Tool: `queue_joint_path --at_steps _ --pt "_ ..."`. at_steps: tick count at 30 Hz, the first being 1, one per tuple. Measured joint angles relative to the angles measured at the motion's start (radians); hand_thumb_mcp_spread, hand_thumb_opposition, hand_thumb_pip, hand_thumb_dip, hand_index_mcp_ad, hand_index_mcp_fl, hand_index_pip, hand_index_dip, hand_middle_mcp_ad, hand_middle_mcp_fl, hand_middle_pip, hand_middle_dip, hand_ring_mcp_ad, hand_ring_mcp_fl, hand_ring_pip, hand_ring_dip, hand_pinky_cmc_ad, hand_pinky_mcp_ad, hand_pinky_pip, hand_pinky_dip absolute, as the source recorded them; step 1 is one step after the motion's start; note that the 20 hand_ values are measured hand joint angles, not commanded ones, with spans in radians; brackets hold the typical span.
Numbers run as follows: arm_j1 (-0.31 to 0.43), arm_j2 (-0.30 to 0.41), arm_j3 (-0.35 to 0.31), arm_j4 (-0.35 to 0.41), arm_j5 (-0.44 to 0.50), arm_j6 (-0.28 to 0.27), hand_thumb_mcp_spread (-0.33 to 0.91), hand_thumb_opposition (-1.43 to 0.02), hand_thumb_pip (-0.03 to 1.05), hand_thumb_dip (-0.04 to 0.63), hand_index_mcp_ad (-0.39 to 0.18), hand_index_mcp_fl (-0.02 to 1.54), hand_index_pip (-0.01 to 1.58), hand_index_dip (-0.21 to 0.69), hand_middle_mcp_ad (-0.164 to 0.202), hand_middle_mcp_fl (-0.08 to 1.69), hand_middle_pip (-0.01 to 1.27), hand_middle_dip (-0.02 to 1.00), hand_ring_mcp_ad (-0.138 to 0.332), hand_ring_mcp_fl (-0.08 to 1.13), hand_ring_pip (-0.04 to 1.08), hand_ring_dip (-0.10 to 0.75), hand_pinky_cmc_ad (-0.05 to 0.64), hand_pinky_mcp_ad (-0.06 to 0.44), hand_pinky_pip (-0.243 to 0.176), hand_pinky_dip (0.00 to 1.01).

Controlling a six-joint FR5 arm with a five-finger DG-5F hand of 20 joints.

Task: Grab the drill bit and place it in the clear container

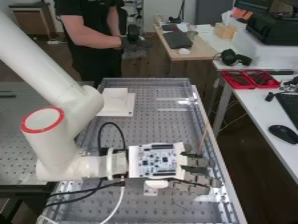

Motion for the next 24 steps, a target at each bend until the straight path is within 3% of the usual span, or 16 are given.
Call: queue_joint_path --at_steps 5,14,24 --pt "-0.004 0.0 0.008 -0.012 -0.01 -0.014 0.56 -0.88 0.52 0.208 -0.173 0.44 1.26 0.169 0.094 0.21 0.13 0.19 0.253 0.03 0.08 0.01 0.305 0.202 -0.091 0.18" --pt "-0.013 0.004 0.011 -0.033 -0.021 -0.044 0.54 -0.87 0.52 0.208 -0.173 0.44 1.2 0.164 0.091 0.21 0.13 0.19 0.253 0.03 0.08 0.01 0.305 0.202 -0.091 0.18" --pt "-0.012 -0.002 0.008 -0.018 -0.02 -0.038 0.54 -0.87 0.52 0.211 -0.173 0.48 1.19 0.164 0.091 0.21 0.13 0.19 0.253 0.03 0.08 0.01 0.305 0.202 -0.091 0.18"
